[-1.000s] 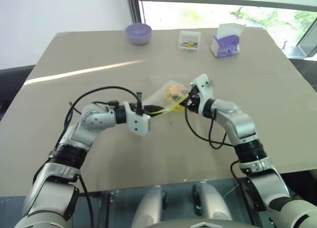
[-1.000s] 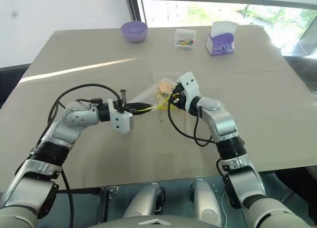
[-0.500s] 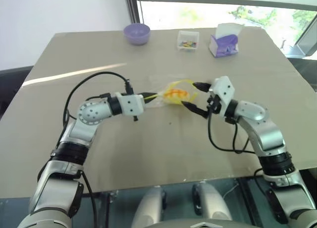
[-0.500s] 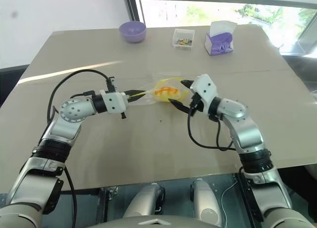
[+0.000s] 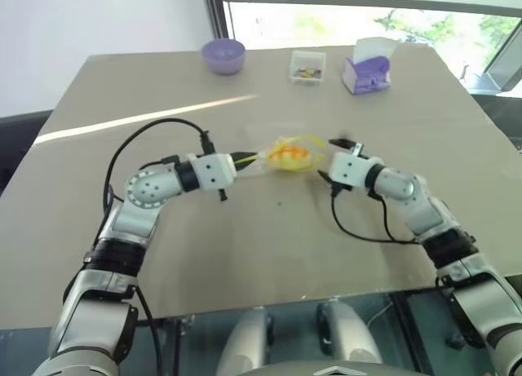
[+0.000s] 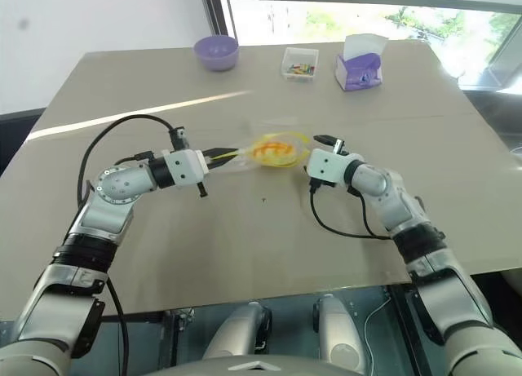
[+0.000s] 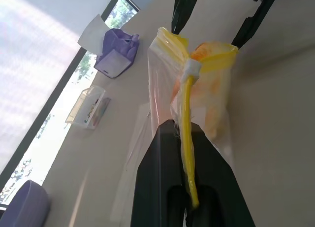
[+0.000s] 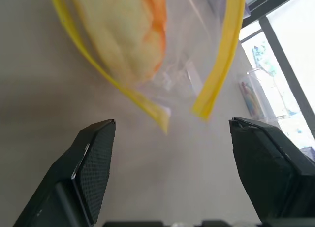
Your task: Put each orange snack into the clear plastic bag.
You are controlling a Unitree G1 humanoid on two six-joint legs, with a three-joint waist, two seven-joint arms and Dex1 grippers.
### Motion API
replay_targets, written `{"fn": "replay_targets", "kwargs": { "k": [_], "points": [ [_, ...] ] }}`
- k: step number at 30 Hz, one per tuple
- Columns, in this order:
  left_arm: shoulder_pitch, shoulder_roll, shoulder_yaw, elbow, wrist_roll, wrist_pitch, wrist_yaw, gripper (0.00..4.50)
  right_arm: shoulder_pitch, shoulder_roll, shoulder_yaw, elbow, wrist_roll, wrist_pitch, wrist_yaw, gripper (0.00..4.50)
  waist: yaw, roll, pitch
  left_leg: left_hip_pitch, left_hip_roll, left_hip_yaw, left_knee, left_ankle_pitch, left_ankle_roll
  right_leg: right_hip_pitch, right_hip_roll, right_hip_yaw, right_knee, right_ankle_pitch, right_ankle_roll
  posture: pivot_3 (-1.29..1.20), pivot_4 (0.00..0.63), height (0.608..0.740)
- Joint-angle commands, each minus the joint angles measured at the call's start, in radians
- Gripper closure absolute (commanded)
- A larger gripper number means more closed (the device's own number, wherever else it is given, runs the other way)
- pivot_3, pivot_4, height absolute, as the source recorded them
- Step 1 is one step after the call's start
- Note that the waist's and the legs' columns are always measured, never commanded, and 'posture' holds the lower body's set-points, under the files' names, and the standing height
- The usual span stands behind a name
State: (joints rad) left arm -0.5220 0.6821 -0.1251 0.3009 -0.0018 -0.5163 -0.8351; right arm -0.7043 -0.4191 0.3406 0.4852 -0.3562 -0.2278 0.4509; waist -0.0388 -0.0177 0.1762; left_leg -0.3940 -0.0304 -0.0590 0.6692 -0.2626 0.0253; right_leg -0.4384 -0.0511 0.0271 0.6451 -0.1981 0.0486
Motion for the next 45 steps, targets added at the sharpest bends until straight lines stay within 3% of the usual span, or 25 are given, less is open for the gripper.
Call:
{"fn": "replay_targets", "kwargs": {
  "k": [1, 6, 7, 9, 15, 22, 26, 32, 38, 45],
  "points": [
    [0.023, 0.009, 0.029, -0.073, -0.017, 0.017, 0.007, 4.50, -0.046, 0.022, -0.020, 0.044, 0.006, -0.079, -0.047, 0.57, 0.000, 0.000, 0.000, 0.000, 0.000, 0.000, 0.000, 0.000, 0.000, 0.000, 0.000, 0.000, 0.000, 0.000, 0.000, 0.00, 0.150, 0.740],
    [0.045, 0.009, 0.034, -0.104, -0.016, 0.037, 0.014, 4.50, -0.056, 0.020, -0.020, 0.076, 0.022, -0.164, -0.018, 0.57, 0.000, 0.000, 0.000, -0.001, 0.000, 0.000, 0.000, 0.000, 0.000, 0.000, 0.000, 0.000, -0.001, 0.000, 0.000, 0.00, 0.150, 0.740],
    [0.047, 0.009, 0.035, -0.106, -0.015, 0.039, 0.014, 4.50, -0.060, 0.019, -0.022, 0.084, 0.028, -0.174, -0.008, 0.80, -0.001, 0.000, 0.000, -0.001, 0.000, 0.000, 0.000, 0.000, 0.000, 0.000, 0.000, 0.000, -0.001, 0.000, 0.000, 0.00, 0.150, 0.740],
    [0.051, 0.009, 0.037, -0.113, -0.015, 0.044, 0.016, 4.50, -0.061, 0.017, -0.023, 0.091, 0.039, -0.190, 0.013, 1.45, -0.001, 0.000, 0.000, -0.001, 0.000, 0.000, 0.000, 0.000, 0.000, 0.000, 0.000, 0.000, 0.000, 0.000, 0.000, 0.00, 0.150, 0.740],
    [0.056, 0.006, 0.038, -0.121, -0.015, 0.051, 0.019, 4.50, -0.058, 0.010, -0.022, 0.098, 0.036, -0.220, 0.029, 4.46, -0.002, 0.000, 0.000, 0.000, 0.000, 0.000, 0.000, 0.000, 0.000, 0.000, 0.000, 0.000, 0.000, 0.000, 0.000, 0.00, 0.150, 0.740],
    [0.054, -0.005, 0.052, -0.119, -0.030, 0.065, 0.038, 4.50, -0.065, 0.004, -0.040, 0.103, 0.037, -0.213, 0.016, 4.46, -0.001, 0.000, 0.000, 0.000, 0.000, 0.000, 0.000, 0.000, 0.000, 0.000, 0.000, 0.000, 0.000, 0.000, 0.000, 0.00, 0.150, 0.740],
    [0.035, -0.034, 0.088, -0.130, -0.031, 0.189, 0.107, 4.50, -0.077, -0.004, -0.073, 0.092, 0.049, -0.171, -0.007, 4.46, -0.001, 0.000, 0.000, 0.000, 0.000, 0.000, 0.000, 0.000, 0.000, 0.000, 0.000, 0.000, 0.000, 0.000, 0.000, 0.00, 0.150, 0.740],
    [-0.132, -0.098, 0.107, -0.039, -0.059, 0.355, 0.145, 4.50, -0.138, -0.025, -0.132, 0.073, 0.025, -0.088, -0.103, 4.46, 0.003, 0.000, 0.000, -0.001, 0.000, -0.001, 0.001, 0.000, 0.000, 0.000, 0.000, 0.000, 0.001, 0.000, 0.000, 0.00, 0.150, 0.740],
    [-0.325, -0.143, 0.061, 0.159, 0.052, 0.216, 0.231, 4.50, -0.201, -0.065, -0.156, 0.041, -0.043, -0.061, -0.218, 4.46, 0.001, 0.000, 0.000, -0.001, -0.001, 0.000, 0.001, 0.003, -0.004, -0.001, 0.000, 0.000, 0.001, 0.000, 0.000, 0.00, 0.150, 0.740],
    [-0.093, -0.106, -0.022, 0.098, 0.101, 0.052, 0.154, 4.50, 0.062, -0.129, -0.099, -0.202, -0.022, 0.010, -0.031, 4.46, -0.005, 0.000, -0.001, -0.002, 0.000, 0.002, -0.003, 0.002, -0.004, -0.001, 0.000, 0.003, -0.002, 0.000, 0.000, 0.00, 0.150, 0.740]
  ]
}}
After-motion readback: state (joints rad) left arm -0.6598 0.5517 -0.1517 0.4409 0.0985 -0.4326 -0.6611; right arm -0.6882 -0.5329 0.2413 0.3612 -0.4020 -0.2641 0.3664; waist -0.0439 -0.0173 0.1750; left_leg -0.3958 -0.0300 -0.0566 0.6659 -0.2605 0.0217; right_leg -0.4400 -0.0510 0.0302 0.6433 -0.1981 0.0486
